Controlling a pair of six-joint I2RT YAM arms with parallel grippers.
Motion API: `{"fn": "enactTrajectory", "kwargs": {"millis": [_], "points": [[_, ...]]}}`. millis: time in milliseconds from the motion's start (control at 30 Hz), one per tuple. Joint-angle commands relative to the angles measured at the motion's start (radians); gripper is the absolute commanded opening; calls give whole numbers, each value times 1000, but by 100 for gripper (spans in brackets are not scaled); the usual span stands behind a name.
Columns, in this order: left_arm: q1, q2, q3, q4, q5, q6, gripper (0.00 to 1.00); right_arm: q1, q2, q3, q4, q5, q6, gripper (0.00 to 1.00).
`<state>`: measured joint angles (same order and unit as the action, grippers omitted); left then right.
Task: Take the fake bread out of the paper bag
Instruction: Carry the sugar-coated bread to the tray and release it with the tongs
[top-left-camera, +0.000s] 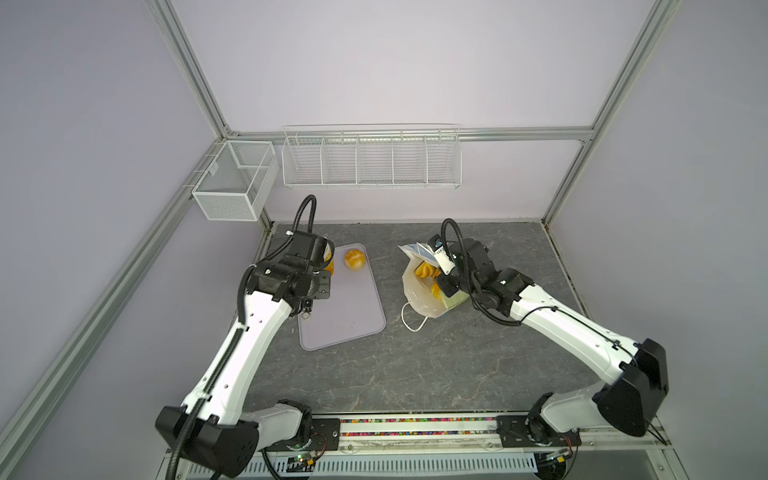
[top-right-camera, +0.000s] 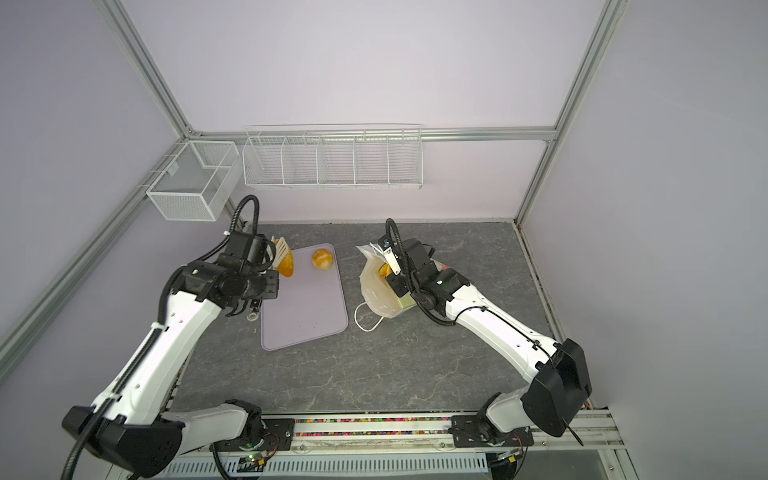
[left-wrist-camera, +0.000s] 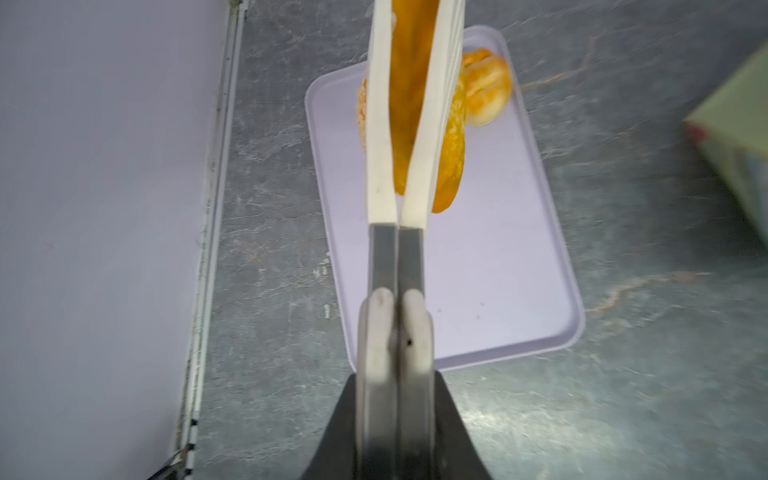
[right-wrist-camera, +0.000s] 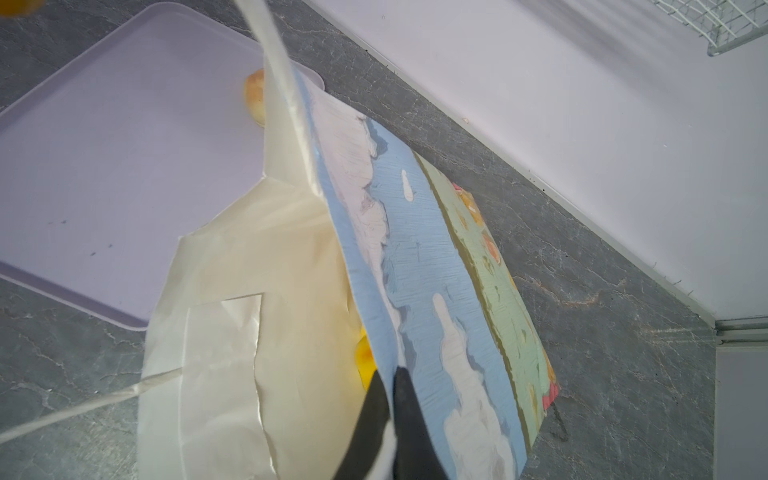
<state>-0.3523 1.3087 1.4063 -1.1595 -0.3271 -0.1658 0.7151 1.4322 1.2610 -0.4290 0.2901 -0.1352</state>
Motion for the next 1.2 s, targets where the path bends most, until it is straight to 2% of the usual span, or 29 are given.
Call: {"fn": "enactTrajectory", "kwargs": {"millis": [0,100,267,500,900,1167], "points": [[15,95,38,52,-165,86,12,-6,-31,-43,16,-17,-19,7],[15,202,53,107,-231,103,12,-6,-41,-65,21,-14,-20,7],[9,370,134,99,-303,99,14,-7,-69,-94,10,-16,-20,7],[-57,437,74,213,-397,105,17,-14,-67,-99,14,-29,-26,7],[-143,433,-123,281,-363,-19,20,-16,-62,-101,15,-32,-18,7],[-195,432,-166,296,-234,-83,25,-15,-52,-81,12,-41,-14,7]]}}
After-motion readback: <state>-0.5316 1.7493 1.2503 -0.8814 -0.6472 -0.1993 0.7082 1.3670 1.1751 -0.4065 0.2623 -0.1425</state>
